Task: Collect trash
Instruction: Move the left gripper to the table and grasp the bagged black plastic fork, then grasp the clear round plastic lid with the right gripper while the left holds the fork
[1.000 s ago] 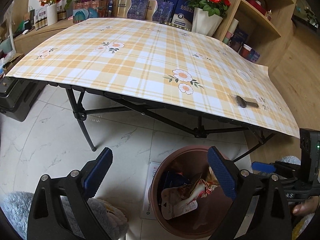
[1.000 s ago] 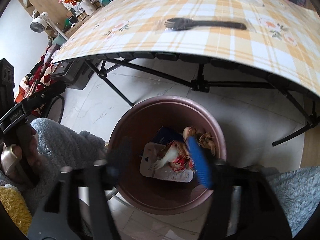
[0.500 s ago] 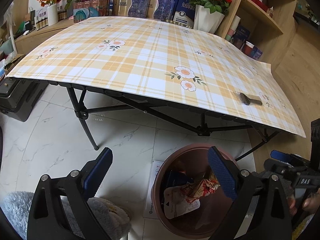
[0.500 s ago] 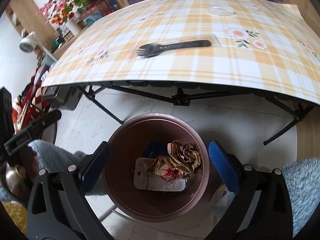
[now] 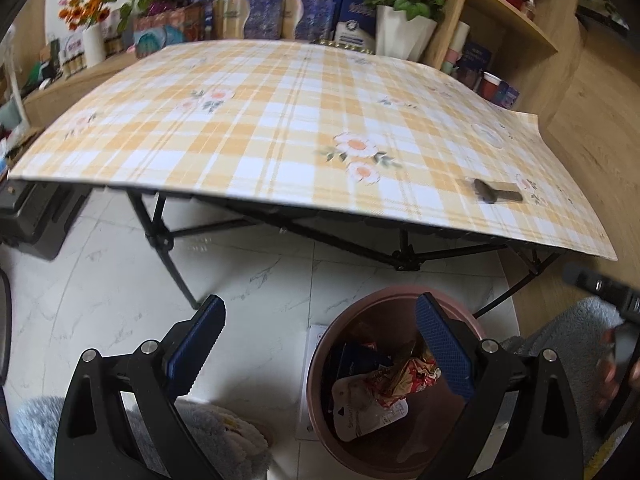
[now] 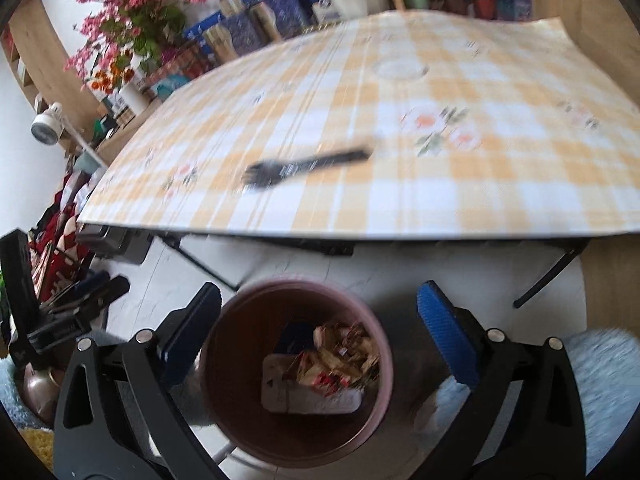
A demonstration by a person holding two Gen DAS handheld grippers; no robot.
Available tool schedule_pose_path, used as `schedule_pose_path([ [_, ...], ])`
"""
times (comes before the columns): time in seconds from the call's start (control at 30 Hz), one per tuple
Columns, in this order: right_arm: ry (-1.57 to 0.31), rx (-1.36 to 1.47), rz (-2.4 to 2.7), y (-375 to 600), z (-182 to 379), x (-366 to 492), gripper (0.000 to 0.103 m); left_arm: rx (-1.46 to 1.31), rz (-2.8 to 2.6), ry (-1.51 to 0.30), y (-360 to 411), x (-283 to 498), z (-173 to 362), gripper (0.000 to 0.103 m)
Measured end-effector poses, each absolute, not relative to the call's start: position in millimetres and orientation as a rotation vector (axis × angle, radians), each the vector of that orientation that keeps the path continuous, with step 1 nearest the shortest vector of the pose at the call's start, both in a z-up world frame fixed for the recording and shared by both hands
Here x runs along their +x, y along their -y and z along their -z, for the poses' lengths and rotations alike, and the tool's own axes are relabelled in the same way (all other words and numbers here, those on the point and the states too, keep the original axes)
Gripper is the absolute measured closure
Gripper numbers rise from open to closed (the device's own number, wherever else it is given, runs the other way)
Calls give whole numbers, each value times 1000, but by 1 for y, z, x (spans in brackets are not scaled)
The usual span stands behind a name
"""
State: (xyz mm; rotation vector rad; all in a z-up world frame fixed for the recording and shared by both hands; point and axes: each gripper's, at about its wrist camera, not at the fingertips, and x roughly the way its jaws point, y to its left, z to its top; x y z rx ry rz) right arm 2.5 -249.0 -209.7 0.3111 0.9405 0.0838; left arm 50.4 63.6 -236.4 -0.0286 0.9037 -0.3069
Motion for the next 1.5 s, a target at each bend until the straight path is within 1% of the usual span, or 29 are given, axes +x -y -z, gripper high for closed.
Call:
schedule_pose_path([
  [0.2,-887,282,-4,279,190,13,6,117,481,-815,-13,65,208,10],
  [0.37,-858,279,37,301,181,21,6,223,648,-802,45,90,193,10],
  [0.6,-847,266,53,321,177,27,6,421,821,-816,124,119,203,10],
  [0.67,-846,275,62,327,177,28,6,443,857,-847,137,128,211,19],
  [0.7,-845,282,67,331,178,29,6,452,875,-870,143,133,216,21],
  [0.77,-845,289,77,337,178,31,6,478,884,-897,151,139,225,31],
  [0.83,-845,296,86,343,179,32,6,497,887,-916,156,145,231,36],
  [1.03,-854,302,109,357,184,40,6,514,917,-900,160,150,234,37],
  [1.07,-858,305,112,359,185,43,6,513,920,-895,160,149,234,42],
  [1.1,-860,309,114,361,187,45,6,506,934,-892,159,149,233,49],
  [1.13,-861,312,115,362,187,46,6,505,938,-892,159,148,231,75],
  [1.17,-862,317,114,363,188,49,6,510,929,-905,160,148,230,90],
  [1.33,-869,296,106,361,189,59,6,382,884,-954,142,152,226,93],
  [1.5,-905,325,41,355,196,87,6,144,769,-987,98,161,219,93],
])
